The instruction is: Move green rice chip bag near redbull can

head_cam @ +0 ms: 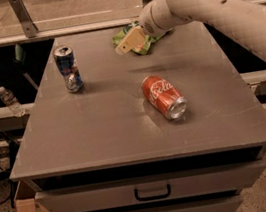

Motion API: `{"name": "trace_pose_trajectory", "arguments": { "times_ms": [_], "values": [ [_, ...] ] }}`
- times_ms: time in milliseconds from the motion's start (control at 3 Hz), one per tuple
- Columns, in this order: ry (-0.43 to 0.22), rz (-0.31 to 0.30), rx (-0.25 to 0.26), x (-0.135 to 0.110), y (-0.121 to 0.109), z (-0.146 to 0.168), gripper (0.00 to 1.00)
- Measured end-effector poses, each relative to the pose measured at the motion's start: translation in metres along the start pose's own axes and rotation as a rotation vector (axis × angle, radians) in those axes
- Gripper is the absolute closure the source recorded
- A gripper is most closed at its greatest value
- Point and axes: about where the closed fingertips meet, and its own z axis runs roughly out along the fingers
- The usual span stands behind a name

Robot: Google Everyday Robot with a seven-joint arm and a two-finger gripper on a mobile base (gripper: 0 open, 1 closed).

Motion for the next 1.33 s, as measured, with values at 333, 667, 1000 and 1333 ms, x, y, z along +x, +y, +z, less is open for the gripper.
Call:
{"name": "trace_pose_trajectory", "arguments": {
  "times_ms": [333, 667, 1000, 1333],
  "values": [
    [-0.006, 0.079, 0.029, 0.008, -0.019, 0.028, 0.00],
    [0.029, 0.129, 0.060, 0.028, -0.030, 0.043, 0.00],
    [0.048, 0.147, 0.073, 0.044, -0.033, 0.052, 0.16],
    [0.055, 0.144, 0.070, 0.051, -0.032, 0.061, 0.41]
  ]
}}
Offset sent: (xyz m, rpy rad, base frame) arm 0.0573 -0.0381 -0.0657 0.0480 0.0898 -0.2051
